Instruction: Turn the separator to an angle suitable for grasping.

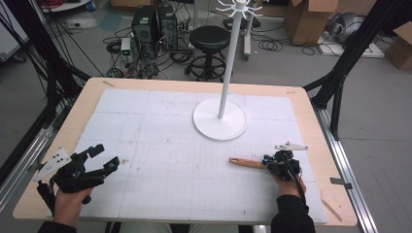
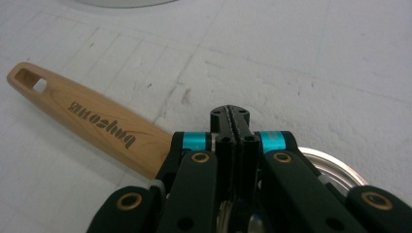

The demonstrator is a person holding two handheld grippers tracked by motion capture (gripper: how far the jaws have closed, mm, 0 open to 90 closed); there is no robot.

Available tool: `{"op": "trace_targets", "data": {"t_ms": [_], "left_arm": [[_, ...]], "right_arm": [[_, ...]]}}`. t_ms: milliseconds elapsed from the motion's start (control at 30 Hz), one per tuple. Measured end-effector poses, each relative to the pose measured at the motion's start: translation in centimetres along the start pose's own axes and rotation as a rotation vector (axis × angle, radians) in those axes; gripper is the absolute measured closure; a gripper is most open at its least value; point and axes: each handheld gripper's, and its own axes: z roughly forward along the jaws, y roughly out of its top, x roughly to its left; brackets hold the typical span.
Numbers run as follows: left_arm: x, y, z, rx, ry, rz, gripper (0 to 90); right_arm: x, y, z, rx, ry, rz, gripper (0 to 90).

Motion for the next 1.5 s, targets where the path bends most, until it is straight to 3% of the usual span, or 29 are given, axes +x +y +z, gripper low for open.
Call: {"op": "trace_targets", "data": {"t_ms": [400,467,533,667,733,767,867,900,933,967,1033,1067,1167,1233,1500], "left_arm": [[-0.1,0.0,0.1,0.006,0.002,0.004,18.3],[-0.1,0.0,0.1,0.005,0.003,0.006,18.3],[-0.1,0.0,0.1,0.005,0.002,0.006,18.3],[0.0,0.0,0.0,0.004,0.001,0.004,18.3],[0.0,0.0,0.0,0.001,0.001,0.003,18.3],[0.0,0.0,0.0,0.0,0.0,0.002,18.2],[-0.1,0.1,-0.1,-0.006,0.011,0.003,15.7],[-0.1,0.1,-0.1,-0.006,0.011,0.003,15.7],[-0.1,0.1,-0.1,-0.007,0.006,0.002,15.7],[-0.1,0.1,0.0,-0.002,-0.012,0.005,15.8],[-0.2,0.2,0.0,-0.004,-0.017,0.007,15.7],[-0.3,0.2,0.0,-0.011,-0.044,0.005,16.0],[-0.5,0.4,0.0,-0.011,-0.056,0.024,16.6],[-0.6,0.5,0.1,-0.016,-0.059,0.027,16.4],[-0.5,0.4,0.1,-0.013,-0.06,0.023,16.4]], "right_arm": [[0.0,-1.2,-1.6,0.019,0.009,0.0,89.0],[0.0,-1.1,-2.3,-0.041,-0.009,-0.009,89.0],[0.2,-0.9,-2.8,-0.085,0.009,-0.008,89.0],[1.0,-0.7,-3.2,-0.114,0.047,-0.055,88.3],[1.2,-0.5,-3.7,-0.143,0.059,-0.056,80.7],[1.2,-0.4,-4.0,-0.164,0.068,-0.05,72.2],[1.1,-0.4,-5.3,-0.24,0.107,0.007,52.7],[1.1,-0.4,-5.3,-0.24,0.107,0.007,52.7],[1.1,-0.5,-6.0,-0.277,0.115,0.01,46.5],[1.1,-0.6,-7.2,-0.33,0.113,0.01,33.6],[1.2,-0.8,-8.2,-0.362,0.118,0.011,22.9],[1.2,-0.9,-8.6,-0.37,0.116,0.003,17.9],[1.4,-1.8,-9.4,-0.395,0.104,-0.031,15.6],[1.3,-2.5,-9.7,-0.4,0.097,-0.023,15.6],[1.1,-2.7,-9.9,-0.4,0.126,-0.037,15.6]]}}
